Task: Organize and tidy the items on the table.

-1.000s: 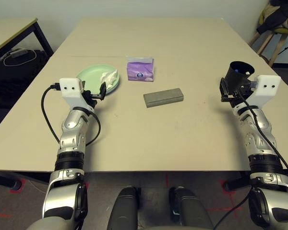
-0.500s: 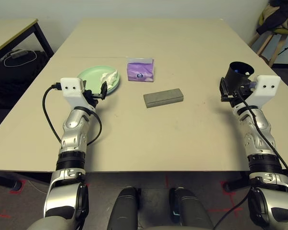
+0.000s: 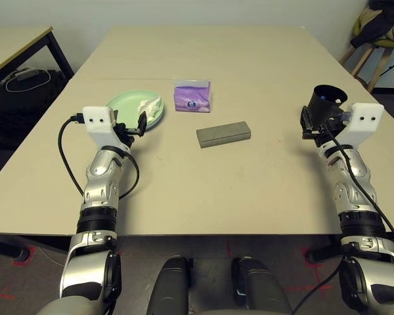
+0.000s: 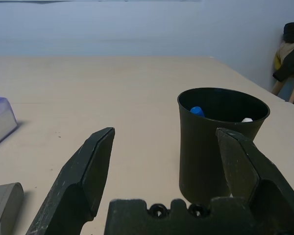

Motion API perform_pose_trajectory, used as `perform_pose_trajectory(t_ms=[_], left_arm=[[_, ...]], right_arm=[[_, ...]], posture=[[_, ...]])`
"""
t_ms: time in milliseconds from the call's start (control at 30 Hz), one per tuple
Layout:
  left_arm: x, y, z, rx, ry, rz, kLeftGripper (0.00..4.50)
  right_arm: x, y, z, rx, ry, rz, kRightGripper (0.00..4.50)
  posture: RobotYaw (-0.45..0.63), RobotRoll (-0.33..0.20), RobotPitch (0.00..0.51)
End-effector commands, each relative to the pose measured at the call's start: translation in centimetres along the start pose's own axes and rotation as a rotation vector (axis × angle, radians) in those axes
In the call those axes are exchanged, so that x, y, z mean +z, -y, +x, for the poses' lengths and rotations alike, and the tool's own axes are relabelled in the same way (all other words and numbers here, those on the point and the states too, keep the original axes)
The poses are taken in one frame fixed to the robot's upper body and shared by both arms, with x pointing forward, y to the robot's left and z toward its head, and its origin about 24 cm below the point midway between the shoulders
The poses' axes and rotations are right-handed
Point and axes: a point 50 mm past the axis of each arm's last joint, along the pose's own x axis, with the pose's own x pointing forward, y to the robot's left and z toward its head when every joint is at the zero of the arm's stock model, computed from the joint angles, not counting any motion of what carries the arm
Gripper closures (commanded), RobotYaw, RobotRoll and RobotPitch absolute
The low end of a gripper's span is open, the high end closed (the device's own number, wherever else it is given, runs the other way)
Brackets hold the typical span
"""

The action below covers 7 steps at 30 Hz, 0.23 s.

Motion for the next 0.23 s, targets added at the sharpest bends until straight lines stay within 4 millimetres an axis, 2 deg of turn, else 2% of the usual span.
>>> perform_pose_trajectory(t_ms=[33,233], left_arm=[[-0.43,0.41,-0.06,-0.017,-0.020,0.002,0.00],[-0.46,0.38,-0.03,-0.017,-0.023,0.004,0.00]], right_arm=[[0.00,-0.08,-0.20,0.002,-0.001,-0.005,0.02],[-0.24,-0.18,-0.44,0.005,-0.019,-0.007,0.02]], posture=[[0.06,0.000,0.047],[0.06,0.000,0.049]])
